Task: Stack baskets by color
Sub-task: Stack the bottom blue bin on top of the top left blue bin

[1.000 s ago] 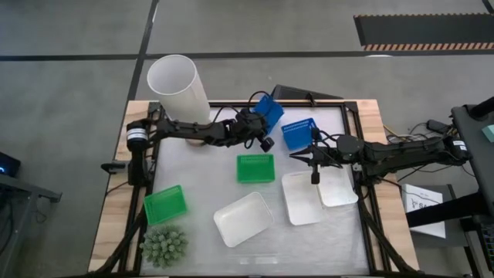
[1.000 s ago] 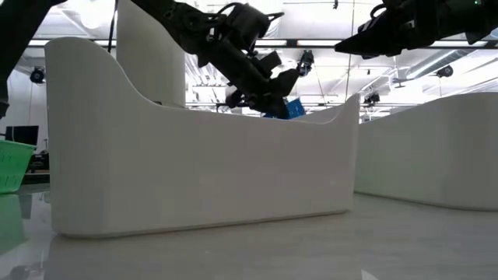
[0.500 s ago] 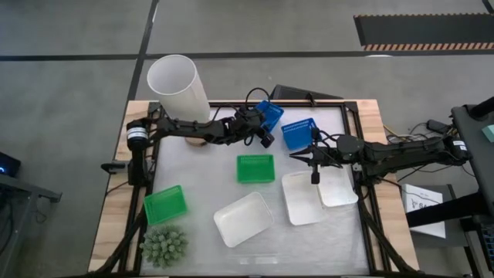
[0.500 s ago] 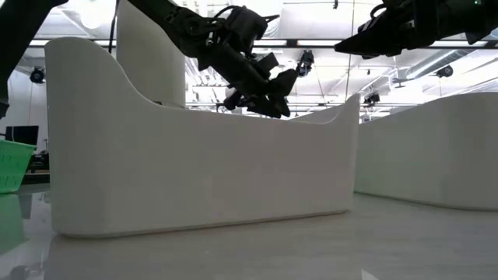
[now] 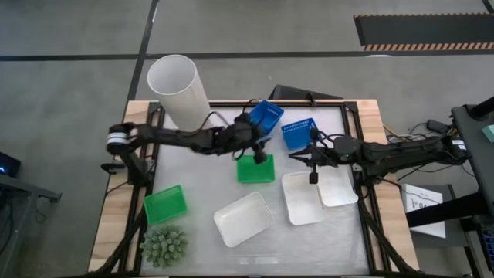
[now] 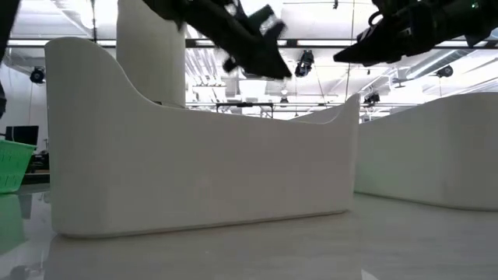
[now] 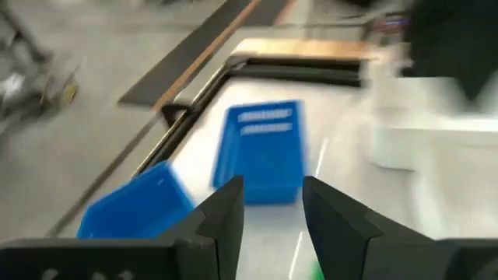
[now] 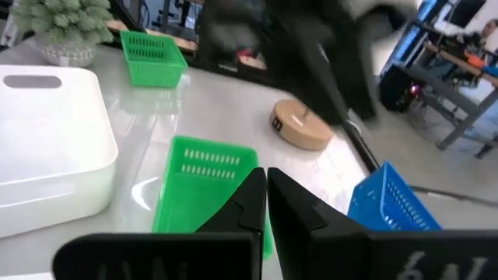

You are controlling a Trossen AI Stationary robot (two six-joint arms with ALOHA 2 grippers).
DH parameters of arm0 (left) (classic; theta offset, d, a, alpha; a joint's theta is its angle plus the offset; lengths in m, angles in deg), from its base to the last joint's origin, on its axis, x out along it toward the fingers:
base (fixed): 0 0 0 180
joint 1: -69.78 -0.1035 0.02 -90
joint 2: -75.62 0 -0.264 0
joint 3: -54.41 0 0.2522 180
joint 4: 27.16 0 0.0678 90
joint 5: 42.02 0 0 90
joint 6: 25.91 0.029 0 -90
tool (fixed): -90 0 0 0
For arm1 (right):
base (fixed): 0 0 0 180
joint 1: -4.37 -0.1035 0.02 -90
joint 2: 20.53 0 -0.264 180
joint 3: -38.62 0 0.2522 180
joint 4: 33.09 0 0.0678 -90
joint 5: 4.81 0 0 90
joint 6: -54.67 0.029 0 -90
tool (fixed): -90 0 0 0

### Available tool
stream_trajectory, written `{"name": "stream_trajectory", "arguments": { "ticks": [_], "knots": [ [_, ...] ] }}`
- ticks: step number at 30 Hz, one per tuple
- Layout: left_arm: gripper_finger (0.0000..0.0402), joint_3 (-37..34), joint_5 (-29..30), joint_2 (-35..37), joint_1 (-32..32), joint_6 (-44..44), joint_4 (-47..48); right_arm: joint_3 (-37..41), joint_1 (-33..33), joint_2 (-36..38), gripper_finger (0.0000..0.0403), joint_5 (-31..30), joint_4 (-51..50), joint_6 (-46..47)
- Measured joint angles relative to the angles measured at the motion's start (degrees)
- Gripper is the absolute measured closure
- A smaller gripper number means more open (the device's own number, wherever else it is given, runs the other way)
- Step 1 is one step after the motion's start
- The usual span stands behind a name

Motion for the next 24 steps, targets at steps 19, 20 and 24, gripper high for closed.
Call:
{"name": "stream_trajectory", "arguments": {
  "ticks": [19, 20, 24],
  "knots": [
    [0.0285, -32.4, -5.93, 34.59, 18.68, 10.93, -15.49, -15.42, 7.43, -19.92, 0.0394, -3.2, -6.28, 8.72],
    [0.0285, -33.47, -5.75, 35.69, 18.64, 10.92, -16.48, -17.76, 8.91, -21.31, 0.0394, -1.81, -8.4, 7.72],
    [0.0285, -36.35, -5.84, 38.55, 18.67, 10.95, -19.16, -26.22, 14.25, -26.82, 0.0394, 2.7, -16.75, 4.57]
  ]
}}
